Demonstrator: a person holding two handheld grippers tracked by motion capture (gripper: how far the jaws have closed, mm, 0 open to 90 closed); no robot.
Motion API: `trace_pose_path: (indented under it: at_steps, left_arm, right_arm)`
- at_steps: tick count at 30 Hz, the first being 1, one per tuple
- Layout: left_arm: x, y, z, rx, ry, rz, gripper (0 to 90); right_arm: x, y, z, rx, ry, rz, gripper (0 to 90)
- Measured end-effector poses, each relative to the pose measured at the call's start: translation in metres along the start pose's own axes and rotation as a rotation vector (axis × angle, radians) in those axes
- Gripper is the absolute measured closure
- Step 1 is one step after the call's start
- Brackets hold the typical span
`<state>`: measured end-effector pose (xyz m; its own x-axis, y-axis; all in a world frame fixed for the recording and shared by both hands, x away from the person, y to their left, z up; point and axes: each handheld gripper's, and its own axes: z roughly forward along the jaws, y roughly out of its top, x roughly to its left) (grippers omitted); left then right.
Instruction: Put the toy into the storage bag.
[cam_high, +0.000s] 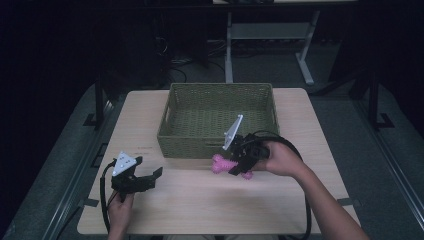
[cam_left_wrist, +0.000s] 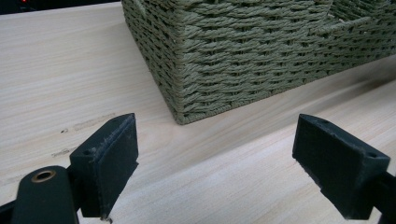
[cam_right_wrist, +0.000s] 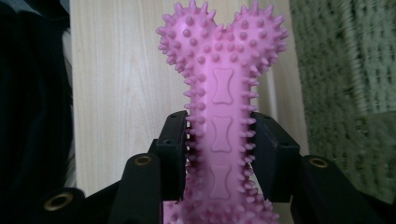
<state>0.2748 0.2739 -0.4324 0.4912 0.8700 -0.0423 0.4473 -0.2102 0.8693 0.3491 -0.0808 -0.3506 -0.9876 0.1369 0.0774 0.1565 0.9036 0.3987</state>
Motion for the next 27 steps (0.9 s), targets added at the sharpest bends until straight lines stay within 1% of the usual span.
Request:
trace_pose_path:
  at_steps: [1,4,11,14,16,18,27]
  left_arm:
    - [0.000,0.000,0.000,0.000,0.000,0.000,13.8]
    - [0.000,0.000,0.000,-0.001,0.000,0.001,13.9]
    - [0.001,0.000,0.000,-0.002,-0.002,-0.003,13.9]
    - [0.001,0.000,0.000,-0.003,-0.004,-0.003,13.9]
    - [0.001,0.000,-0.001,-0.003,-0.005,0.001,13.9]
    - [0.001,0.000,-0.001,-0.001,-0.004,0.003,13.9]
    - [0.001,0.001,-0.001,-0.003,-0.006,0.000,13.8]
  right_arm:
    - [-0.001,0.001,-0.003,-0.004,-0.001,-0.006,58.1]
    - [-0.006,0.003,-0.012,-0.011,-0.003,-0.001,58.1]
    - [-0.020,0.006,-0.030,-0.032,-0.004,0.022,58.1]
    - [-0.024,0.008,-0.035,-0.026,-0.010,0.019,58.1]
    - [-0.027,0.009,-0.039,-0.032,-0.005,0.025,58.1]
    - [-0.030,0.010,-0.041,-0.027,-0.011,0.028,58.1]
    - [-0.046,0.015,-0.054,-0.033,-0.014,0.046,58.1]
